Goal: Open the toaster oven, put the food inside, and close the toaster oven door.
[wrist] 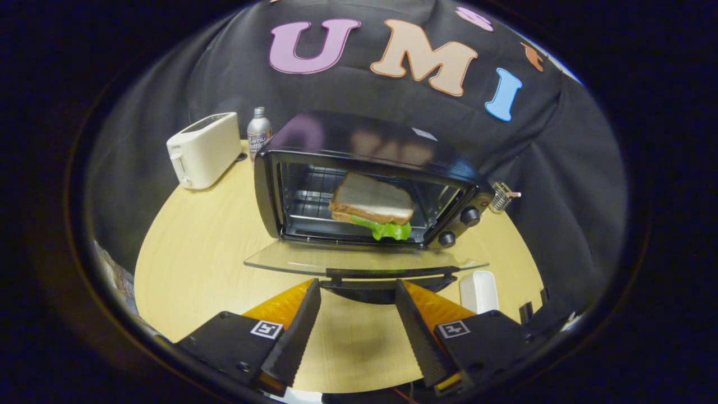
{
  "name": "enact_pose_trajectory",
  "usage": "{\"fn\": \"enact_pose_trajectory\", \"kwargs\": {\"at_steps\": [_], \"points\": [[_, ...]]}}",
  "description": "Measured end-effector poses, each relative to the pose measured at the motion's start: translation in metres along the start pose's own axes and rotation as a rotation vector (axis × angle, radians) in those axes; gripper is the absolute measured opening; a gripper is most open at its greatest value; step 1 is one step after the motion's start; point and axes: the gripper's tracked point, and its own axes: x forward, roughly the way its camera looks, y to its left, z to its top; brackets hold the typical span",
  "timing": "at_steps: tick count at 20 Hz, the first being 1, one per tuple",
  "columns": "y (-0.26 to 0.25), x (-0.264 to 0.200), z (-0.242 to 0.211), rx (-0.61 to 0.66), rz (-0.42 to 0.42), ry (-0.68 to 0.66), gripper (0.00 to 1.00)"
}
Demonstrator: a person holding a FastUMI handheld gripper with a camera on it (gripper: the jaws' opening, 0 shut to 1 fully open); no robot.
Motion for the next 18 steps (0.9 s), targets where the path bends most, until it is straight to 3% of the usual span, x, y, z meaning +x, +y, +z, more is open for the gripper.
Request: {"fn": "enact_pose_trajectory", "kwargs": {"at_steps": [7, 18], "points": [[-0.001, 0.001, 0.016, -0.050, -0.008, -0.029, 0.86], [-0.001, 0.022, 0.090, -0.038, -0.039, -0.239, 0.87]]}}
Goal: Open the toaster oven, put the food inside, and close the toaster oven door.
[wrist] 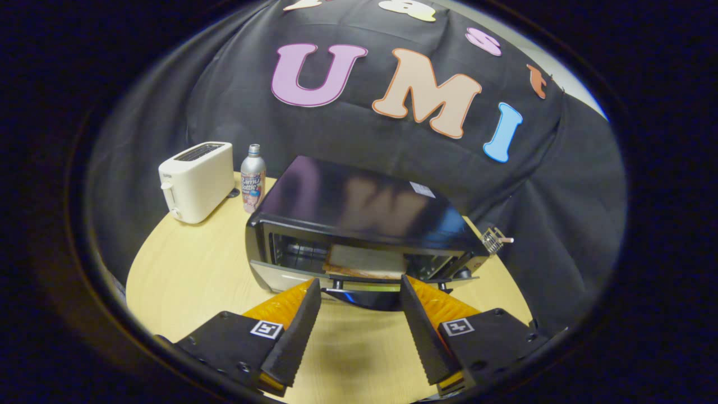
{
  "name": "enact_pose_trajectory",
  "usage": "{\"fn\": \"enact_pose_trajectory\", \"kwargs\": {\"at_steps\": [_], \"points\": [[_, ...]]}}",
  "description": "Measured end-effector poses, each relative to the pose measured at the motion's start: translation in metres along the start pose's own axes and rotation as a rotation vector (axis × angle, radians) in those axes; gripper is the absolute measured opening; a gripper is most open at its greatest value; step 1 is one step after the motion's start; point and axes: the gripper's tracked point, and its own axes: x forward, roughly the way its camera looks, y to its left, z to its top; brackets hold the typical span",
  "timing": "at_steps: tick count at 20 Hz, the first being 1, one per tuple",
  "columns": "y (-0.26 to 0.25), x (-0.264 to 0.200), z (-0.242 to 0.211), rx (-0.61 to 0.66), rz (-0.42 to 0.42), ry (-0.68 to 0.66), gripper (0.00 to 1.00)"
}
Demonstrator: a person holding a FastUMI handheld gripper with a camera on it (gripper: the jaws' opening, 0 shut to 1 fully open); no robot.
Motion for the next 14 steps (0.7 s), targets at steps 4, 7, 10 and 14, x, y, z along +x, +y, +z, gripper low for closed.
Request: {"fn": "enact_pose_trajectory", "kwargs": {"at_steps": [4, 7, 10, 14], "points": [[0.007, 0.015, 0.023, 0.045, 0.055, -0.039, 0.87], [0.005, 0.009, 0.047, 0.116, 0.096, -0.109, 0.85], [-0.008, -0.009, 0.072, 0.153, 0.103, -0.185, 0.84], [-0.034, -0.029, 0.114, 0.165, 0.090, -0.264, 0.84]]}}
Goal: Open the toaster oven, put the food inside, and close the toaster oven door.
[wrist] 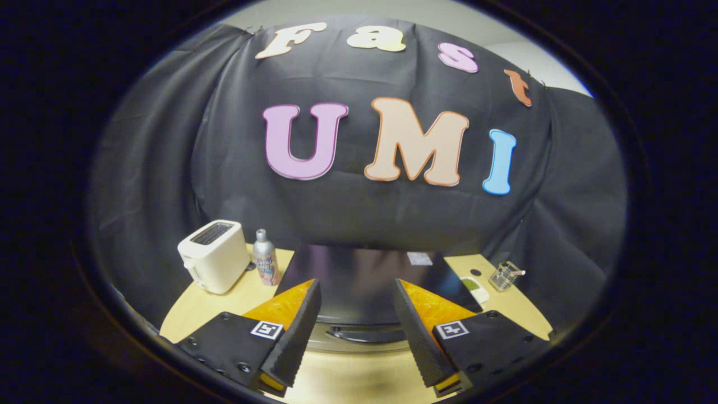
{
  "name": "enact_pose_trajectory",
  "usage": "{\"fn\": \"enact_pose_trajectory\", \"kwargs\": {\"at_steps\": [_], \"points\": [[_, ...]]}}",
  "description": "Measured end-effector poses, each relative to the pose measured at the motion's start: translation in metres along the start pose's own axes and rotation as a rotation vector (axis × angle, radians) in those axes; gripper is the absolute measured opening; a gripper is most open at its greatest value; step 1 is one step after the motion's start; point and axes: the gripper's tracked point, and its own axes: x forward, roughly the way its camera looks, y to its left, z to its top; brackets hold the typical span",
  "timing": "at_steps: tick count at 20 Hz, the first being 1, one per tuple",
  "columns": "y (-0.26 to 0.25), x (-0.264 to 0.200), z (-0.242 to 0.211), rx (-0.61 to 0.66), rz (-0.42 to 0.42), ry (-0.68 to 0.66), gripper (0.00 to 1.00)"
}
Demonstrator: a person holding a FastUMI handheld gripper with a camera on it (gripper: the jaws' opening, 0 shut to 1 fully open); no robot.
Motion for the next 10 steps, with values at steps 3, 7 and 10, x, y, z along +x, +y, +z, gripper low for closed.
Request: {"fn": "enact_pose_trajectory", "kwargs": {"at_steps": [3, 7, 10], "points": [[-0.009, -0.006, 0.022, -0.006, 0.014, -0.007, 0.83], [-0.023, -0.011, 0.041, 0.003, 0.020, -0.034, 0.83], [-0.033, -0.012, 0.053, 0.035, 0.049, -0.064, 0.83]]}}
